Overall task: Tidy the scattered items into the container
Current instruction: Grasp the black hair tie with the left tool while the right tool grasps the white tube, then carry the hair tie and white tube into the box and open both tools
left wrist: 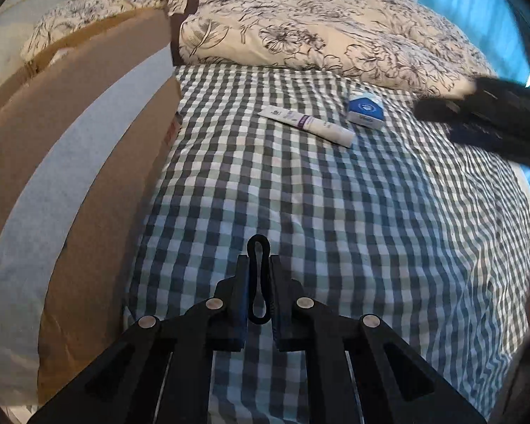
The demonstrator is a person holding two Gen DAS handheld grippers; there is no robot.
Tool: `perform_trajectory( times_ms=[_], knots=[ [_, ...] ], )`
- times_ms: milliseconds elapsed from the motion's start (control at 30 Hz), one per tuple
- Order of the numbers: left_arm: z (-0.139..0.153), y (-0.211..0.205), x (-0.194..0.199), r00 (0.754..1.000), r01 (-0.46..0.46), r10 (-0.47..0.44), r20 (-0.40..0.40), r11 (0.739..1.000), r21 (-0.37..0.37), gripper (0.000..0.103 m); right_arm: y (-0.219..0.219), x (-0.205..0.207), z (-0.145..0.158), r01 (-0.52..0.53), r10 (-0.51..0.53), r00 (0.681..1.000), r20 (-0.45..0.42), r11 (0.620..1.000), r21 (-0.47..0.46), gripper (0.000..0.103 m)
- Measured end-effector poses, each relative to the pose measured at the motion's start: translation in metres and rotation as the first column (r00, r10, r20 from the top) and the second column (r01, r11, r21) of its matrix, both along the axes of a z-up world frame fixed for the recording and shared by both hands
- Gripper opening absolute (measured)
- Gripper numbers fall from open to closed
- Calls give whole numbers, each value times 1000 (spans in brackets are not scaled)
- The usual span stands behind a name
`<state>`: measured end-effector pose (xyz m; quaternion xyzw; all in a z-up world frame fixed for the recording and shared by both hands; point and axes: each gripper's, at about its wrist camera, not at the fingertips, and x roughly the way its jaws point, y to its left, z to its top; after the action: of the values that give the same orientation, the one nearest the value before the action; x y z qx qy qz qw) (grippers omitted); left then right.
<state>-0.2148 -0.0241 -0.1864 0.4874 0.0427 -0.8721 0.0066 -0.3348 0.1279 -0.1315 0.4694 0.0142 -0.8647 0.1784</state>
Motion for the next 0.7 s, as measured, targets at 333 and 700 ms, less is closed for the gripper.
perform_trajectory(
  times_ms=[333, 700],
  knots=[
    [-13, -5, -10, 1000, -1, 1, 18, 1000, 30, 10, -71, -60, -63, -106, 88, 992, 95, 972, 210, 53],
    [-9, -12, -4, 1000, -17, 16, 25, 999, 37, 10, -39, -36, -50, -25, 11, 990, 138, 995, 99, 24]
  ],
)
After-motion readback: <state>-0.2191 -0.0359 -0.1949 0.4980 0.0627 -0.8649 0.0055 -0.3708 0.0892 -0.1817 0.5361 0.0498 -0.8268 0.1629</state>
